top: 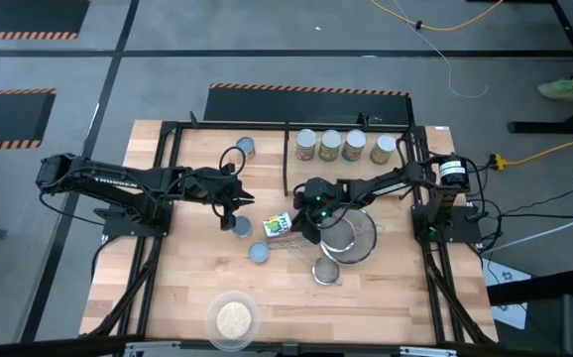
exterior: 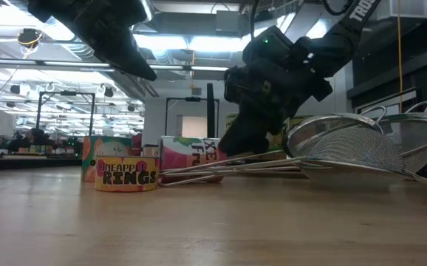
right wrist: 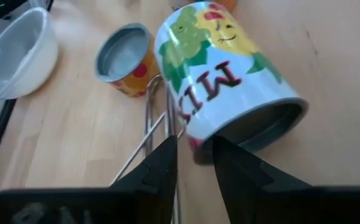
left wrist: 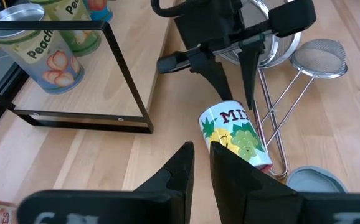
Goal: Pick and place cans onto a shelf
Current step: Put the canned mixed fruit on the shelf
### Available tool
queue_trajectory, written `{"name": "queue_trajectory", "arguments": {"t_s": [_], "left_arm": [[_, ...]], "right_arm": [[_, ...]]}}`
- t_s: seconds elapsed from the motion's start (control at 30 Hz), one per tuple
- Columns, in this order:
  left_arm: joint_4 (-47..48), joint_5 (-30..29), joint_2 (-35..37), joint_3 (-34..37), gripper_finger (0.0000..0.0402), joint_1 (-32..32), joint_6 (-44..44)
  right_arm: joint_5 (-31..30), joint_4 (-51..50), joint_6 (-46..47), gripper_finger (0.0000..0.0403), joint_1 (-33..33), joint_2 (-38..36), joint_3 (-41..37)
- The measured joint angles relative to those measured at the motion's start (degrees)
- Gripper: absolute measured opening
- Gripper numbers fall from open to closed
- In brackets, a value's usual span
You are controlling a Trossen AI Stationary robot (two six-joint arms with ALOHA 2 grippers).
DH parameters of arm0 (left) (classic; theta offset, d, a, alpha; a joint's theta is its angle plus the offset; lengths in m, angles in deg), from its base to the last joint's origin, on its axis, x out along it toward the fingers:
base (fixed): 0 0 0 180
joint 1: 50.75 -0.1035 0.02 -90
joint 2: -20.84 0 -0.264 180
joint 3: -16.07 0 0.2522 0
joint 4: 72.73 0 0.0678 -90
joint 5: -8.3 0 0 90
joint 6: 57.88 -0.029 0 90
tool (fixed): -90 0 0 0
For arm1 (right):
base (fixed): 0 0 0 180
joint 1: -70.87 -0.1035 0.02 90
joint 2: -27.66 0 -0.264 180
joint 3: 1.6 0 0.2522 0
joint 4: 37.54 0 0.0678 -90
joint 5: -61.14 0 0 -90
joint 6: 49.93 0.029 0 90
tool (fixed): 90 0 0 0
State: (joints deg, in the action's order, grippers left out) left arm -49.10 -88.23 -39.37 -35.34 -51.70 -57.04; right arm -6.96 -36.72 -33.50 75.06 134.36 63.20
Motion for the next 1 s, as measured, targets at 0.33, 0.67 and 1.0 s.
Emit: {"name": "queue_trajectory", "arguments": {"t_s": [0.33,0.67,1.0], "left_arm": [[0.0,0.0,0.0,0.0,0.0044,0.0,0.0],[0.0,0.0,0.0,0.0,0.0044,0.0,0.0],[0.0,0.0,0.0,0.0,0.0044,0.0,0.0]], "right_arm": [[-1.9,0.6,-0.2,0.0107,0.0,0.0,0.0],[-1.9,1.2,-0.3,0.0073,0.0,0.1,0.0],[-3.3,1.5,-0.4,0.0019,0.0,0.2,0.0]]}}
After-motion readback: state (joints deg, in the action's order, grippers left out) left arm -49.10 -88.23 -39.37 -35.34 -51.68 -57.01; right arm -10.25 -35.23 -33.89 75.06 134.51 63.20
